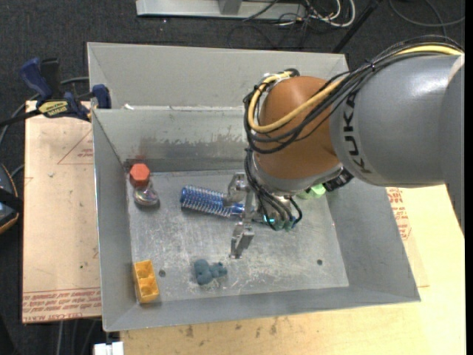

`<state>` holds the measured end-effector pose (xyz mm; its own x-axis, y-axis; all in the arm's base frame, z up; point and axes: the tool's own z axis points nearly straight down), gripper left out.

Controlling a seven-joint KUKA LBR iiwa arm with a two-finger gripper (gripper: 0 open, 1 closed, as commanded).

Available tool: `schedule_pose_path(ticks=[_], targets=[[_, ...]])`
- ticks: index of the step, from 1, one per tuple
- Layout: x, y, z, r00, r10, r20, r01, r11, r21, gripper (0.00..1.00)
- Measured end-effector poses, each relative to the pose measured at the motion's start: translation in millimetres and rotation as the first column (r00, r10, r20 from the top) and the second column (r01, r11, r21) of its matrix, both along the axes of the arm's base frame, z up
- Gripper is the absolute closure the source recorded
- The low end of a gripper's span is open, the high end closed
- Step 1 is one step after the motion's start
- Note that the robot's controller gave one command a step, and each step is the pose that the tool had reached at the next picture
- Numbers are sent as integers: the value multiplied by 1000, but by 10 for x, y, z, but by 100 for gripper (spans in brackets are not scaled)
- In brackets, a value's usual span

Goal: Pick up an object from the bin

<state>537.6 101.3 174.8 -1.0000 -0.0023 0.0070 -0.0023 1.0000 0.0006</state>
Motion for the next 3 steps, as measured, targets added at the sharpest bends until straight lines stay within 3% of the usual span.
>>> schedule_pose_path(ticks=[1,2,3], targets=[[730,-18,-854,996,-91,6,91,996,0,0],[726,-17,-815,996,-93,7,93,996,1,100],[864,-1,655,997,-70,17,70,998,2,100]])
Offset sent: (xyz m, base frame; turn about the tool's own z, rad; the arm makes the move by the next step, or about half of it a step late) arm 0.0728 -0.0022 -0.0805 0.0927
